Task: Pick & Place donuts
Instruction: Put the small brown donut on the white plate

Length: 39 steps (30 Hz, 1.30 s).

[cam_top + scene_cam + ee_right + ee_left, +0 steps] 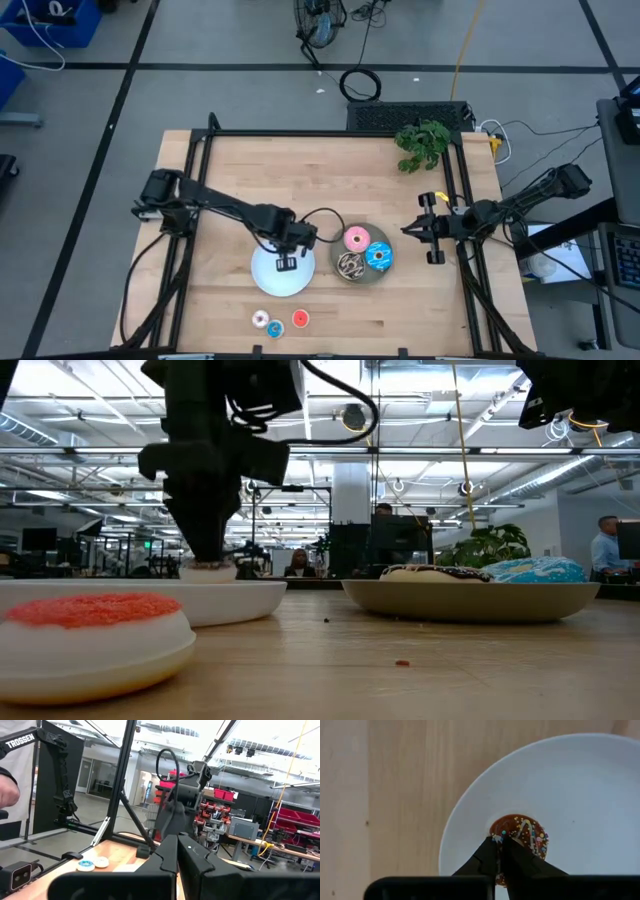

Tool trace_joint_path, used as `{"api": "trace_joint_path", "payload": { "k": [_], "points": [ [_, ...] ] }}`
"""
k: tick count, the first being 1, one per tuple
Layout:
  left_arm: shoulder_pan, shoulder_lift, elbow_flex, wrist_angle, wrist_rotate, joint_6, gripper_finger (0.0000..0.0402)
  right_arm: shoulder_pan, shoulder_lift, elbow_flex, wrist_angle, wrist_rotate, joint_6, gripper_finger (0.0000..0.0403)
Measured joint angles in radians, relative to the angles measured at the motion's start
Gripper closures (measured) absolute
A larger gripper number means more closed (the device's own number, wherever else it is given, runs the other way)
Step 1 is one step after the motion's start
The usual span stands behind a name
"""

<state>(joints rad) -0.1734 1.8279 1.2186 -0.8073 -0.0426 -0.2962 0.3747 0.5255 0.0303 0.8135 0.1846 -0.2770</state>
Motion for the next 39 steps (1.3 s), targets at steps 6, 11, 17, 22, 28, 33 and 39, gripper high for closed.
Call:
{"api": "trace_joint_path", "payload": {
  "k": [6, 11, 17, 22, 28, 33, 39],
  "points": [
    [-0.002, 0.052, 0.000, -0.002, 0.028, 0.006, 0.0386, 0.000, 0.000, 0.000, 0.000, 0.000, 0.002, 0.0403],
    [0.002, 0.054, 0.000, -0.001, -0.007, -0.002, 0.0337, 0.000, 0.000, 0.000, 0.000, -0.001, 0.008, 0.0403],
    [0.006, 0.043, 0.000, -0.016, 0.009, -0.003, 0.0285, 0.000, 0.000, 0.000, 0.000, -0.002, 0.029, 0.0403],
    [0.006, 0.035, 0.001, -0.020, -0.031, 0.009, 0.0234, 0.000, 0.000, 0.000, 0.000, -0.002, 0.029, 0.0403],
    [0.008, 0.035, 0.062, -0.113, -0.034, 0.017, 0.0180, 0.000, 0.000, 0.000, 0.000, -0.002, 0.029, 0.0403],
    [0.008, 0.032, 0.112, -0.102, -0.008, 0.066, 0.0148, 0.000, 0.000, 0.000, 0.000, -0.002, 0.029, 0.0403],
    [-0.006, 0.034, 0.108, -0.135, 0.008, 0.092, 0.0147, 0.000, 0.000, 0.000, -0.002, -0.002, 0.030, 0.0403]
  ]
}}
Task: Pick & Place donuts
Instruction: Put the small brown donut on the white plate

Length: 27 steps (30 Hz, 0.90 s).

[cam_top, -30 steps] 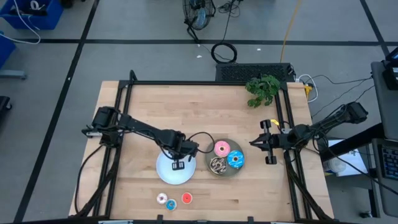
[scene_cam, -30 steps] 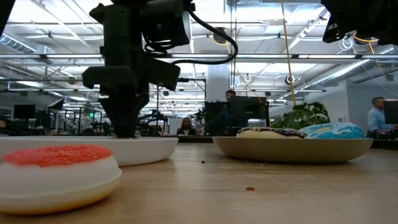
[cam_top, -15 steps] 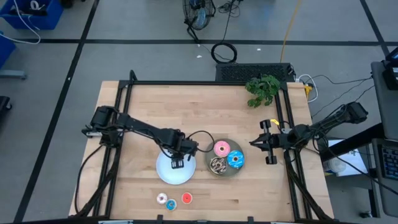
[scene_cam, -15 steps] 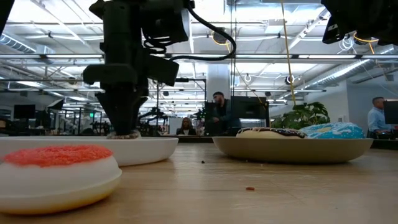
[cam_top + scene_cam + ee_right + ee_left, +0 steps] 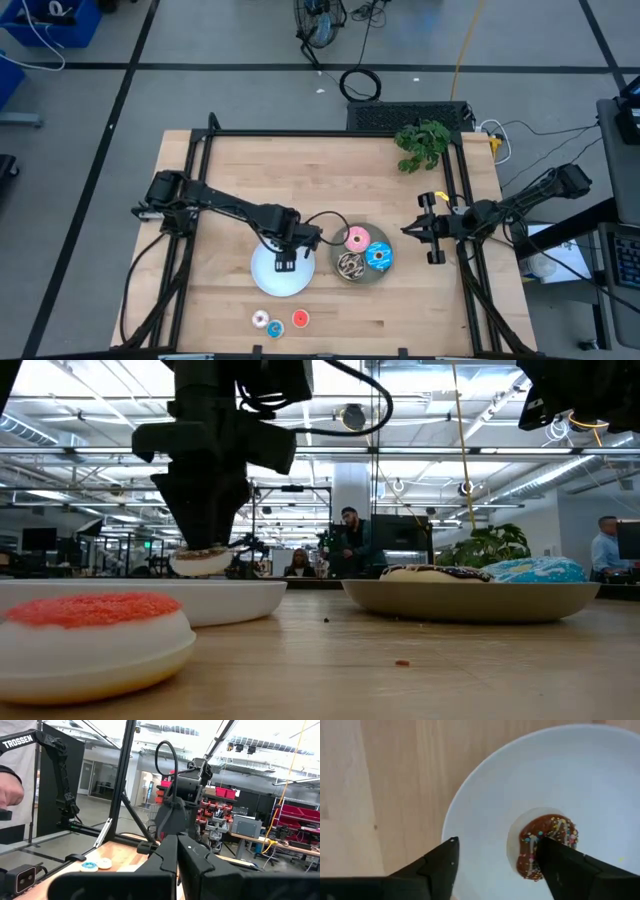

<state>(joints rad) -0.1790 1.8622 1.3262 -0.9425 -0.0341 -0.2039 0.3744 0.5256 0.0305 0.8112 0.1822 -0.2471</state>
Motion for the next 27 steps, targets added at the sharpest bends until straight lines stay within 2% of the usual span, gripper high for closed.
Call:
{"api": "trace_joint_path", "payload": {
  "k": [3, 9, 10, 12, 15, 18, 22, 27],
  "points": [
    [-0.007, 0.000, 0.000, -0.018, -0.005, 0.007, 0.0202, 0.000, 0.000, 0.000, 0.000, 0.000, 0.000, 0.0403],
    [0.001, 0.000, 0.000, -0.003, 0.006, -0.006, 0.0357, 0.000, 0.000, 0.000, 0.000, 0.000, 0.000, 0.0403],
    [0.002, 0.000, 0.000, -0.004, 0.024, 0.001, 0.0377, 0.000, 0.000, 0.000, 0.000, 0.000, 0.000, 0.0403],
    [0.002, 0.000, 0.000, -0.001, 0.045, 0.015, 0.0388, 0.000, 0.000, 0.000, 0.000, 0.000, 0.000, 0.0403],
    [-0.001, 0.000, 0.000, 0.017, 0.053, 0.011, 0.0368, 0.000, 0.000, 0.000, 0.000, 0.000, 0.000, 0.0403],
    [0.002, 0.000, 0.000, 0.016, 0.065, -0.010, 0.0327, 0.000, 0.000, 0.000, 0.000, 0.000, 0.000, 0.0403],
    [0.001, 0.000, 0.000, 0.022, 0.057, -0.013, 0.0244, 0.000, 0.000, 0.000, 0.000, 0.000, 0.000, 0.0403],
    [0.001, 0.000, 0.000, 0.027, -0.026, -0.026, 0.0128, 0.000, 0.000, 0.000, 0.000, 0.000, 0.000, 0.0403]
  ]
}}
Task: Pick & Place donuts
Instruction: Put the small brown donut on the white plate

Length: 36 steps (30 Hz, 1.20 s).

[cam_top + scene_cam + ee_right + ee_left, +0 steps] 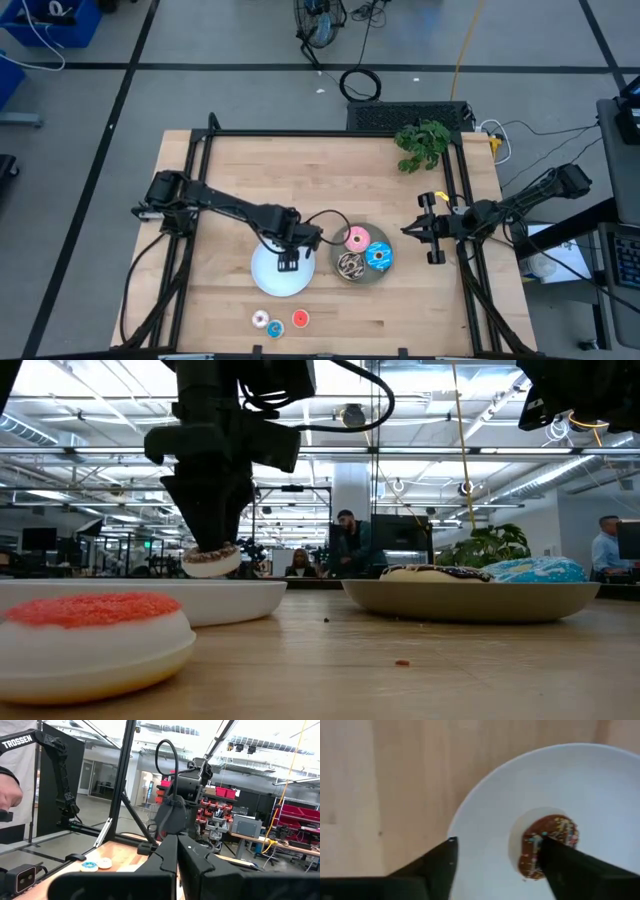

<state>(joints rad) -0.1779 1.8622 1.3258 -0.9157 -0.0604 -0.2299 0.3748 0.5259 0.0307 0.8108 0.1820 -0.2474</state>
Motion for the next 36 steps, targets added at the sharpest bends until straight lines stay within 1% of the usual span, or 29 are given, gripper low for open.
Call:
{"api": "trace_joint_path", "payload": {
  "k": [2, 4, 6, 8, 9, 11, 14, 17, 18, 19, 21, 23, 25, 27, 29, 31, 34, 36],
  "points": [
    [0.000, 0.000, -0.001, -0.004, -0.012, 0.000, 0.0095, 0.000, 0.000, 0.000, 0.000, 0.000, 0.000, 0.0403],
    [-0.001, 0.005, -0.006, -0.003, -0.004, 0.009, 0.0076, 0.000, 0.000, 0.000, 0.000, 0.000, 0.000, 0.0403],
    [-0.005, 0.007, -0.013, 0.003, 0.040, 0.038, 0.0070, 0.000, 0.000, 0.000, 0.000, 0.000, 0.000, 0.0403],
    [-0.020, 0.007, -0.013, 0.014, 0.063, 0.076, 0.0086, 0.000, 0.000, 0.000, 0.000, 0.000, 0.000, 0.0403],
    [-0.029, 0.007, -0.013, 0.016, 0.056, 0.092, 0.0104, 0.000, 0.000, 0.000, 0.000, 0.000, 0.000, 0.0403],
    [-0.045, 0.007, -0.013, 0.019, 0.036, 0.113, 0.0153, 0.000, 0.000, 0.000, 0.000, 0.000, 0.000, 0.0403],
    [-0.052, 0.006, -0.013, 0.014, 0.029, 0.116, 0.0248, 0.000, 0.000, 0.000, 0.000, 0.000, 0.000, 0.0403],
    [-0.048, 0.006, -0.013, 0.015, 0.062, 0.114, 0.0352, 0.000, 0.000, 0.000, 0.000, 0.000, 0.000, 0.0403],
    [-0.044, 0.006, -0.013, 0.015, 0.070, 0.110, 0.0375, 0.000, 0.000, 0.000, 0.000, 0.000, 0.000, 0.0403],
    [-0.042, 0.006, -0.013, 0.014, 0.071, 0.098, 0.0384, 0.000, 0.000, 0.000, 0.000, 0.000, 0.000, 0.0403],
    [-0.038, 0.006, -0.013, 0.013, 0.057, 0.075, 0.0378, 0.000, 0.000, 0.000, 0.000, 0.000, 0.000, 0.0403],
    [-0.034, 0.006, -0.013, 0.015, 0.031, 0.051, 0.0363, 0.000, 0.000, 0.000, 0.000, 0.000, 0.000, 0.0403],
    [-0.033, 0.006, -0.013, 0.016, 0.008, 0.036, 0.0343, 0.000, 0.000, 0.000, 0.000, 0.000, 0.000, 0.0403],
    [-0.034, 0.006, -0.013, 0.025, 0.017, 0.037, 0.0315, 0.000, 0.000, 0.000, 0.000, 0.000, 0.000, 0.0403],
    [-0.034, 0.006, -0.013, 0.039, 0.036, 0.028, 0.0276, 0.000, 0.000, 0.000, 0.000, 0.000, 0.000, 0.0403],
    [-0.035, 0.006, -0.013, 0.053, 0.040, -0.001, 0.0229, 0.000, 0.000, 0.000, 0.000, 0.000, 0.000, 0.0403],
    [-0.034, 0.006, -0.013, 0.052, 0.029, -0.031, 0.0159, 0.000, 0.000, 0.000, 0.000, 0.000, 0.000, 0.0403],
    [-0.034, 0.006, -0.013, 0.051, -0.003, -0.045, 0.0122, 0.000, 0.000, 0.000, 0.000, 0.000, 0.000, 0.0403]
  ]
}}
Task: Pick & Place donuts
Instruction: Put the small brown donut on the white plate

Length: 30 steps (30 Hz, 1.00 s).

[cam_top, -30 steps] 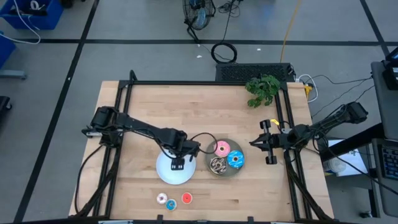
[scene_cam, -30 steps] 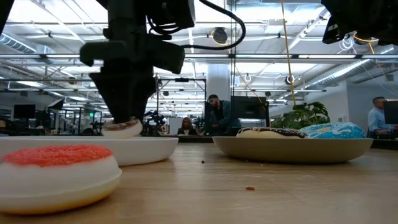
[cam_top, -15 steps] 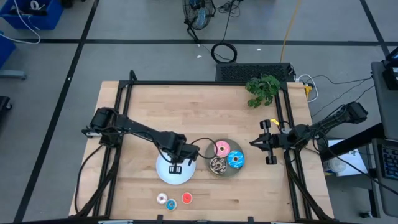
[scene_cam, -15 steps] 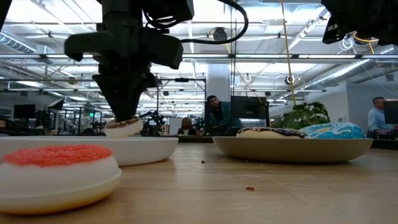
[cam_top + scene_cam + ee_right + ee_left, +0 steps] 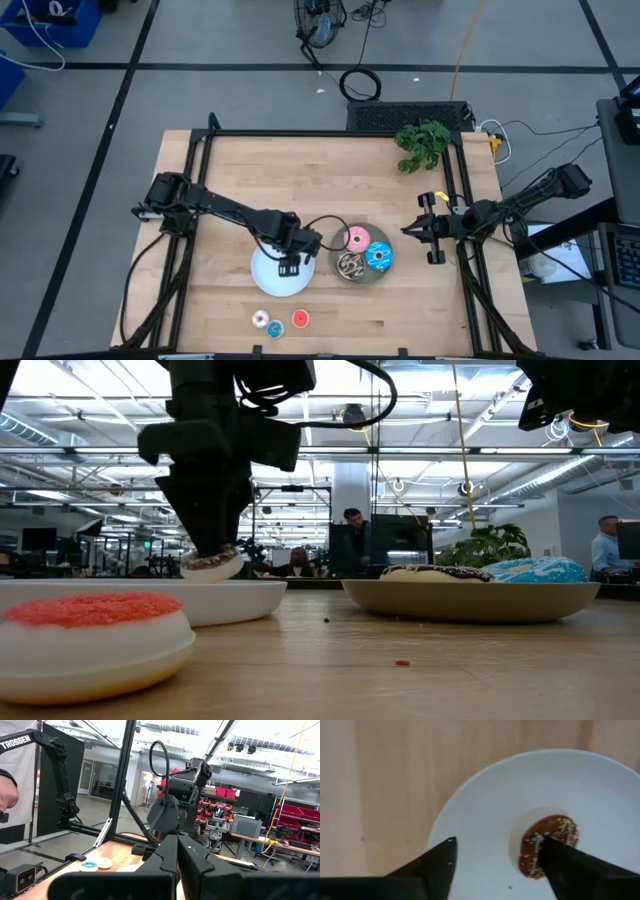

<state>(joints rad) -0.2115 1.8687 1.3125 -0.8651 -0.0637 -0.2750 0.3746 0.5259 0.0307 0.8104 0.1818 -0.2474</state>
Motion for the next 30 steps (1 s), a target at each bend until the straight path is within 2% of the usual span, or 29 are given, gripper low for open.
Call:
{"api": "trace_joint_path", "payload": {
  "k": [4, 8, 10, 17, 20, 25, 30],
  "points": [
    [0.000, 0.000, 0.000, -0.001, -0.031, -0.015, 0.0085, 0.000, 0.014, 0.000, -0.003, 0.000, 0.000, 0.0403],
    [0.000, 0.000, 0.000, -0.001, -0.033, 0.000, 0.0094, 0.000, 0.073, 0.051, -0.063, 0.033, 0.013, 0.0403],
    [0.000, 0.000, 0.000, -0.001, -0.038, -0.005, 0.0115, 0.000, 0.142, 0.101, -0.119, 0.057, 0.028, 0.0403],
    [0.003, -0.001, 0.000, -0.012, -0.059, -0.055, 0.0202, 0.000, 0.517, 0.270, -0.013, 0.053, -0.032, 0.0403],
    [0.003, -0.001, 0.000, -0.046, -0.039, -0.083, 0.0241, 0.002, 0.688, 0.385, 0.046, 0.046, -0.081, 0.0403],
    [-0.008, -0.001, 0.000, -0.106, -0.036, -0.104, 0.0298, 0.019, 0.952, 0.593, 0.034, -0.003, -0.150, 0.0403],
    [-0.020, -0.001, 0.000, -0.120, -0.028, -0.120, 0.0346, 0.021, 1.143, 0.750, 0.033, 0.005, -0.221, 0.0403]
  ]
}}
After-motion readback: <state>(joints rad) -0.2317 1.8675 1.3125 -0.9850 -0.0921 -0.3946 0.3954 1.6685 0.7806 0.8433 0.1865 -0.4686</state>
